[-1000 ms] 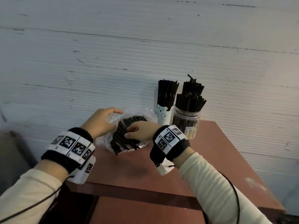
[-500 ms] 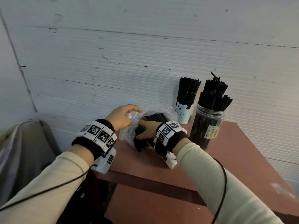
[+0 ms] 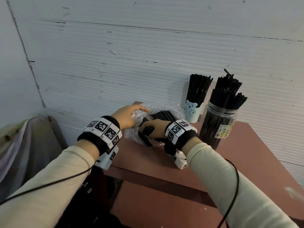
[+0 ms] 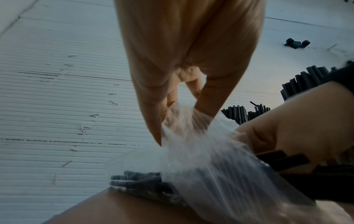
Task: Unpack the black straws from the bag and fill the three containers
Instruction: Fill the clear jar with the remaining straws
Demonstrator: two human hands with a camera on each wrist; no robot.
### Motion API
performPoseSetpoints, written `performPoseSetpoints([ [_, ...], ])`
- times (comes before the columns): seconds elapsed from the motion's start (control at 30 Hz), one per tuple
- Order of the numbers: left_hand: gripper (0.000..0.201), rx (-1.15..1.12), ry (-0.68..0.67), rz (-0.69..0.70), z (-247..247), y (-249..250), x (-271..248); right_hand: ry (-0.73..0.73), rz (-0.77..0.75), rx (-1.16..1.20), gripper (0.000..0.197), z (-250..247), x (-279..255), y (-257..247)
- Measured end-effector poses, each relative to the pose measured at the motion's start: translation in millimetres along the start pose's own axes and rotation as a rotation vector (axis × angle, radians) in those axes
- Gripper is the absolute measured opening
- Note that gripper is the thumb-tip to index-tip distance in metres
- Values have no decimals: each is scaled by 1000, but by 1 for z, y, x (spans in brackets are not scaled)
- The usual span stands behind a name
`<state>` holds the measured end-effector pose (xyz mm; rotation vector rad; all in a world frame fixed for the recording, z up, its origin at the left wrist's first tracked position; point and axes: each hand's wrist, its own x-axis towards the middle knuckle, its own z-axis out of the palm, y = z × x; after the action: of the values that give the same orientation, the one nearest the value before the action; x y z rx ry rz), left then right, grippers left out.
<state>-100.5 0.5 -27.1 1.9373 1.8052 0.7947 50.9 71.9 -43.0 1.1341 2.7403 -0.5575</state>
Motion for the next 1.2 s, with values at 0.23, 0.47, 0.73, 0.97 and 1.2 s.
performPoseSetpoints([
  [0.23,78,-52,65,74,3,-9,10,73,52,-5,32,0,-2,1],
  [0.47,65,-63,65,51,2,-6,5,194,51,2,27,0,-5,4],
  [0.73,63,-28,49,31,5,-6,5,286,90,237,26,-5,-11,7],
  [0.97,65,78,71,-7,10,-6,6,207,75,354,31,-14,-43,15],
  [1.2,75,159,203,231,29,20,4,182,46,230,38,-44,-99,36],
])
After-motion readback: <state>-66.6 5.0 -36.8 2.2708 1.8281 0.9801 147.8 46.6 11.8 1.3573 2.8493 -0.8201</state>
